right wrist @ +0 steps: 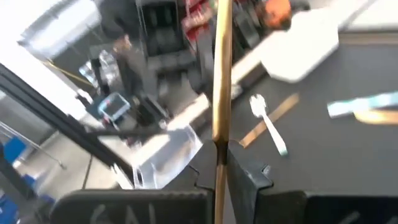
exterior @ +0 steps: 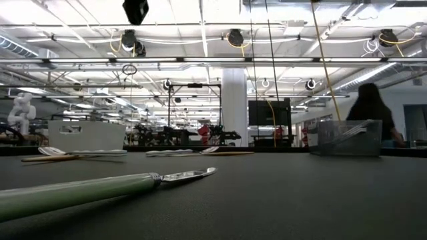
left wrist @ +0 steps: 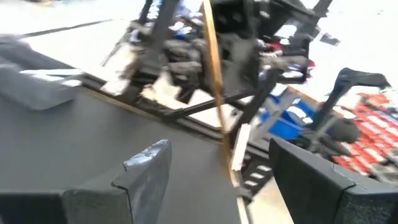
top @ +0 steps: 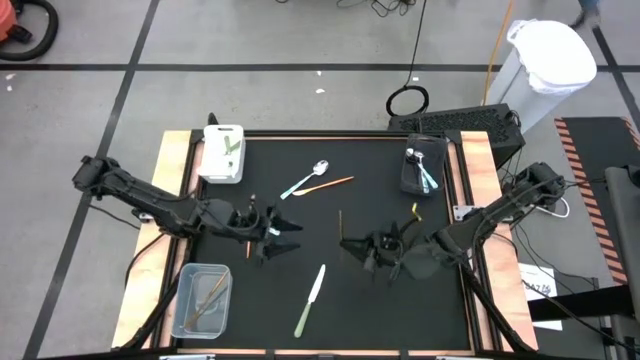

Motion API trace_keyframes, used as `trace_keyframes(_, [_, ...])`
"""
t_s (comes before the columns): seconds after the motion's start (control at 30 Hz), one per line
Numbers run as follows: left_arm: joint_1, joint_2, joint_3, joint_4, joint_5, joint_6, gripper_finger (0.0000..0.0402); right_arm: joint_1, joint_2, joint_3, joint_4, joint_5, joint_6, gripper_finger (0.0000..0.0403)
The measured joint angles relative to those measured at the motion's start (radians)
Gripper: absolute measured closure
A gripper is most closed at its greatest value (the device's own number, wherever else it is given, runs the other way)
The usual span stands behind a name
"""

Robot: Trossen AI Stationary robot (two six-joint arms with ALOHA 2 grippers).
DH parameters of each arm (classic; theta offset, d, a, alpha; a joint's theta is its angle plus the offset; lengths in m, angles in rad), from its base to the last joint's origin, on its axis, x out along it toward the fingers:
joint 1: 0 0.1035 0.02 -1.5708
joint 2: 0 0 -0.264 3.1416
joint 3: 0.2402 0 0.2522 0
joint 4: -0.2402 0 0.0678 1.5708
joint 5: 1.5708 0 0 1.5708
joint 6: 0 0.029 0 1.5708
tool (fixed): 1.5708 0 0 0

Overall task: Sort silverware by color (type)
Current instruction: Put the gold knife into the transparent bin

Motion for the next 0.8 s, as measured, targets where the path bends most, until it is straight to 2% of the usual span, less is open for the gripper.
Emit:
trace_keyframes(0.13, [-0.025,0.066,0.000,0.131,0.004,0.001,0.0132,-0.040,0.000,0.000,0.166,-0.002,-0.194,0.0390])
trace_keyframes(0.23, [-0.030,0.114,0.000,0.219,-0.001,0.008,0.0132,-0.061,-0.001,0.001,0.237,-0.008,-0.278,0.0390])
trace_keyframes(0.4, [-0.023,0.166,0.028,0.272,-0.027,0.029,0.0132,-0.085,0.000,0.002,0.239,-0.038,-0.298,0.0388])
trace_keyframes(0.63, [-0.014,0.275,0.161,0.268,-0.030,0.203,0.0132,-0.113,0.000,0.002,0.243,-0.087,-0.303,0.0387])
trace_keyframes(0.8, [0.010,0.302,0.203,0.248,-0.039,0.212,0.0145,-0.114,-0.002,0.002,0.245,-0.081,-0.305,0.0387])
